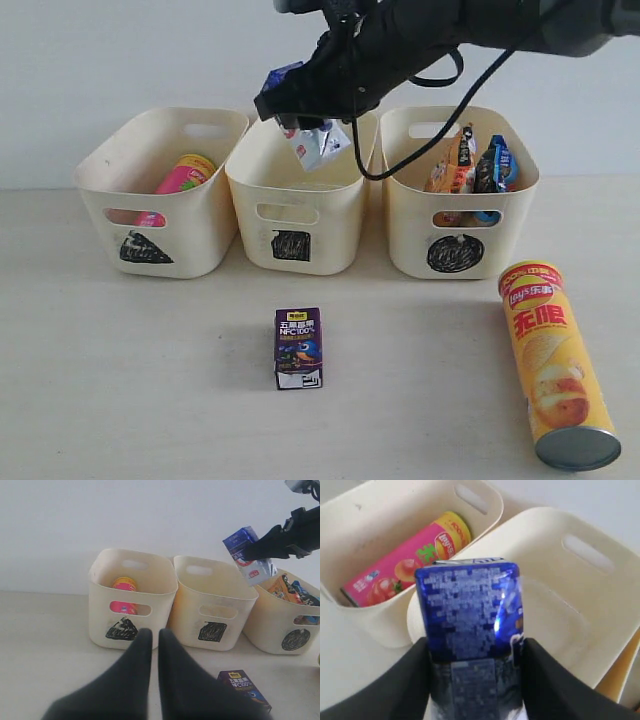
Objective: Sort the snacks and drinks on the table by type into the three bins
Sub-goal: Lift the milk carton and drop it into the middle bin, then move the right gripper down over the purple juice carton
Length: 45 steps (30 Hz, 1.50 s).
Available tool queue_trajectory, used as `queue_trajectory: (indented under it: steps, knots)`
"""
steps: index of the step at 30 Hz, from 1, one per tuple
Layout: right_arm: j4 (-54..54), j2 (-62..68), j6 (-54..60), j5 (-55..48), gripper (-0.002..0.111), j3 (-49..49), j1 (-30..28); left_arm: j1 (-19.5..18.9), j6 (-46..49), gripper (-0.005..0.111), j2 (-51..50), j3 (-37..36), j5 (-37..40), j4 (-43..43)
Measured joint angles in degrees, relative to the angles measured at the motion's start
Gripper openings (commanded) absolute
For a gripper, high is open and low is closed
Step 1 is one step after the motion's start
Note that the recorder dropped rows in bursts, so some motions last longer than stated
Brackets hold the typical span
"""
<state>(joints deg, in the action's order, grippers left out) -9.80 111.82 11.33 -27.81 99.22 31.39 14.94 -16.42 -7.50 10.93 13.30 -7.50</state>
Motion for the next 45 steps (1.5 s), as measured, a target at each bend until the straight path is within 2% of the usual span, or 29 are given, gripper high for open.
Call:
queue_trajectory:
  steps: [7, 13, 16, 19, 20, 22, 24, 30, 33, 35, 37, 41, 42, 45]
  knots:
    - [0.00, 3.83, -0.08, 8.86, 0.000, 0.00, 0.00, 0.00, 0.00, 0.004, 0.00, 0.00, 0.00, 0.00]
    - [-0.10, 5.68, -0.08, 11.94, 0.002, 0.00, 0.00, 0.00, 0.00, 0.004, 0.00, 0.00, 0.00, 0.00]
    - [-0.10, 6.27, -0.08, 12.44, 0.017, 0.00, 0.00, 0.00, 0.00, 0.004, 0.00, 0.00, 0.00, 0.00]
    - [-0.10, 6.91, -0.08, 12.54, 0.045, 0.00, 0.00, 0.00, 0.00, 0.004, 0.00, 0.00, 0.00, 0.00]
    - [-0.10, 7.08, -0.08, 12.54, 0.058, 0.00, 0.00, 0.00, 0.00, 0.004, 0.00, 0.00, 0.00, 0.00]
    - [-0.10, 7.22, -0.08, 12.25, 0.077, 0.00, 0.00, 0.00, 0.00, 0.004, 0.00, 0.00, 0.00, 0.00]
    - [-0.01, 7.32, -0.08, 12.87, 0.084, 0.25, 0.00, 0.00, 0.00, 0.004, 0.00, 0.00, 0.00, 0.00]
    - [-0.01, 6.88, -0.08, 13.38, 0.085, 0.56, 0.00, 0.00, 0.00, 0.004, 0.00, 0.00, 0.00, 0.00]
    - [-0.01, 5.67, -0.08, 13.16, 0.082, 0.56, 0.00, 0.00, 0.00, 0.004, 0.00, 0.00, 0.00, 0.00]
    - [-0.01, 4.21, -0.08, 12.58, 0.072, 0.56, 0.00, 0.00, 0.00, 0.004, 0.00, 0.00, 0.00, 0.00]
    - [-0.01, 2.41, -0.08, 10.80, 0.054, 0.56, 0.00, 0.00, 0.00, 0.004, 0.00, 0.00, 0.00, 0.00]
    - [-0.01, -0.96, -0.44, 4.19, 0.008, 0.56, 0.00, 0.00, 0.00, 0.004, 0.00, 0.00, 0.00, 0.00]
    - [-0.01, -1.84, -0.44, 1.61, 0.000, 0.56, 0.00, 0.00, 0.00, 0.004, 0.00, 0.00, 0.00, 0.00]
    - [-0.01, -4.11, -0.64, -6.49, 0.000, 0.56, 0.00, 0.00, 0.00, 0.004, 0.00, 0.00, 0.00, 0.00]
